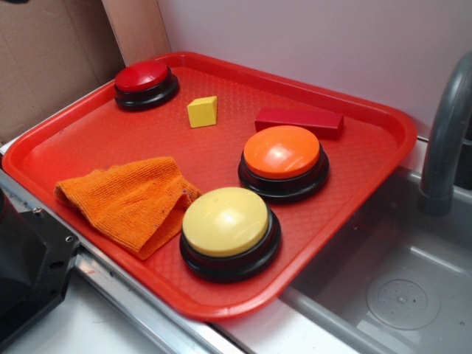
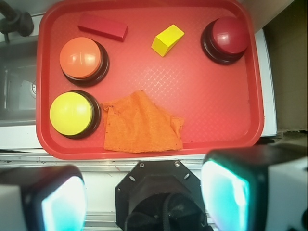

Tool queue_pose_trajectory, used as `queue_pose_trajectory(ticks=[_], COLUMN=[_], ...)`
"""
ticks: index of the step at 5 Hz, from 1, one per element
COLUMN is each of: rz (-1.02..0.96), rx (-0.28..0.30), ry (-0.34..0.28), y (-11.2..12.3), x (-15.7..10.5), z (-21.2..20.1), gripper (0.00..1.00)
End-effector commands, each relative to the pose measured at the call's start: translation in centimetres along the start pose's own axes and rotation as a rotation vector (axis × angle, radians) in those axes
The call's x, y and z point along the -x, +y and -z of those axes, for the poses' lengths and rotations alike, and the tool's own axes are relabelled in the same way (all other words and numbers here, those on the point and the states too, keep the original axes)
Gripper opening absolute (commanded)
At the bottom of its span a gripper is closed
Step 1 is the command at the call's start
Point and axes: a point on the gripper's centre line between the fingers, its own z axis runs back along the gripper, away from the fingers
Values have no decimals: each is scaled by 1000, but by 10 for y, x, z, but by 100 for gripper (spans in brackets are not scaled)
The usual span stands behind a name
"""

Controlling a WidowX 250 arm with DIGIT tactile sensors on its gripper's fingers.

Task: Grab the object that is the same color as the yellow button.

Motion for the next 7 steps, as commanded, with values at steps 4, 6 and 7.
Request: queue_pose_trajectory(ticks=[4,6,7], rz=[-483,-616,-617], rx=[-132,-129,-156], ry=[-230,-236,-252], y=[-13,20,32], x=[-80,-109,-117], z=[57,112,129], gripper=[100,100,100])
